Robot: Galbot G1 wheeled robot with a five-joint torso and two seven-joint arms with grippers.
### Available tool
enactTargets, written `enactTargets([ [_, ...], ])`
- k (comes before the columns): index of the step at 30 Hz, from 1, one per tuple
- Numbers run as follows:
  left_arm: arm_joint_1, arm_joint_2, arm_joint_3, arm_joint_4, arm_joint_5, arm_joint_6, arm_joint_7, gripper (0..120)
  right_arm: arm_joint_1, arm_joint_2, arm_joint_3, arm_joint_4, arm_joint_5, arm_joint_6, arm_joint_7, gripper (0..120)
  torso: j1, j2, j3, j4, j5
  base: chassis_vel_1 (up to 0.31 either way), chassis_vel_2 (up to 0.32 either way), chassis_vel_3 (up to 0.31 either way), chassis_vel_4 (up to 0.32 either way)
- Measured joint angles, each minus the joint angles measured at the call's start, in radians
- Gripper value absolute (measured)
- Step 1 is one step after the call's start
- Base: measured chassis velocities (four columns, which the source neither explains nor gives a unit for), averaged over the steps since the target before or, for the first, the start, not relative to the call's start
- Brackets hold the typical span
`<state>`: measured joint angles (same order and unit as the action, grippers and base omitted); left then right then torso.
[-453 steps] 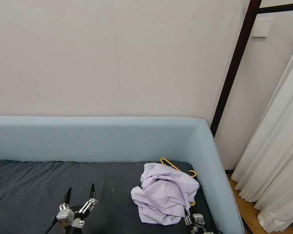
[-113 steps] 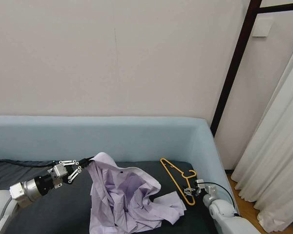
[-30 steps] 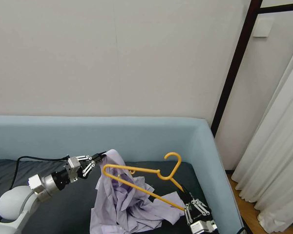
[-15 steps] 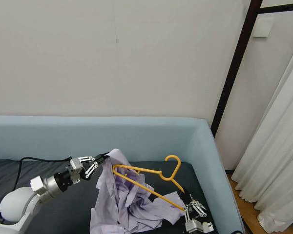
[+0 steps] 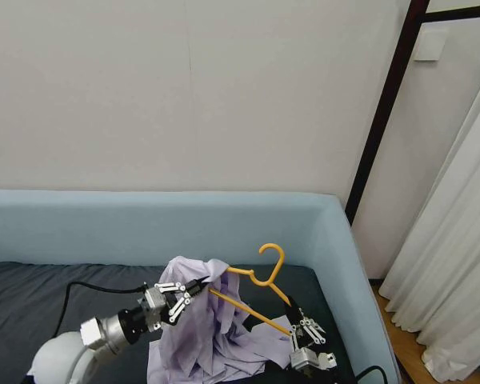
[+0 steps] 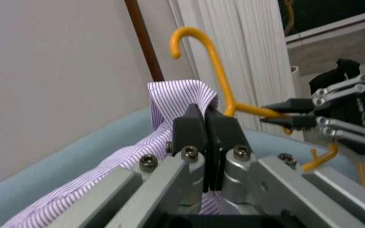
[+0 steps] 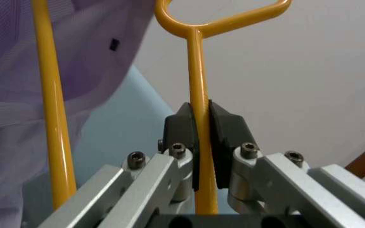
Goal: Pick up the clothes from the sofa and hang them on the clothes hanger.
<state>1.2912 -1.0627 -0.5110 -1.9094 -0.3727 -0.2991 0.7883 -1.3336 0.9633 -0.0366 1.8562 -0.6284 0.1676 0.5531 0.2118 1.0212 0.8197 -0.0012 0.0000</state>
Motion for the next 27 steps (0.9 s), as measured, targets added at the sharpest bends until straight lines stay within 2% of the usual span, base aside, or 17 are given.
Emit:
enactTargets([
  [8,0.049,-0.096,0.023,0.007,0.074,-0.042,0.018,0,0.074,0.008,-0.062,-0.045,0.049,-0.019,-0.001,5,0.000,0.000,0.000,0.0001,0.0000,0.000,0.000,0.000,0.000],
  [19,0.088,-0.139,0.025,0.038,0.116,-0.090,0.037,0,0.136,-0.002,-0.071,-0.012,0.150,-0.035,-0.007,5,0.000,0.000,0.000,0.0001,-0.0001,0.000,0.000,0.000,0.000],
  [23,0.098,-0.150,0.033,0.049,0.113,-0.148,-0.042,0,0.136,-0.011,-0.056,0.004,0.157,-0.012,-0.012,5,0.000,0.000,0.000,0.0000,-0.0003,0.000,0.000,0.000,0.000],
  [24,0.102,-0.151,0.033,0.049,0.110,-0.164,-0.062,1,0.135,-0.011,-0.052,0.005,0.153,-0.003,-0.013,5,0.000,0.000,0.000,0.0000,-0.0003,0.000,0.000,0.000,0.000],
  [27,0.121,-0.133,0.017,0.045,0.104,-0.220,-0.090,14,0.134,-0.005,-0.036,-0.002,0.132,0.023,-0.014,5,0.000,0.000,0.000,0.0000,-0.0004,0.000,0.000,0.000,0.000],
])
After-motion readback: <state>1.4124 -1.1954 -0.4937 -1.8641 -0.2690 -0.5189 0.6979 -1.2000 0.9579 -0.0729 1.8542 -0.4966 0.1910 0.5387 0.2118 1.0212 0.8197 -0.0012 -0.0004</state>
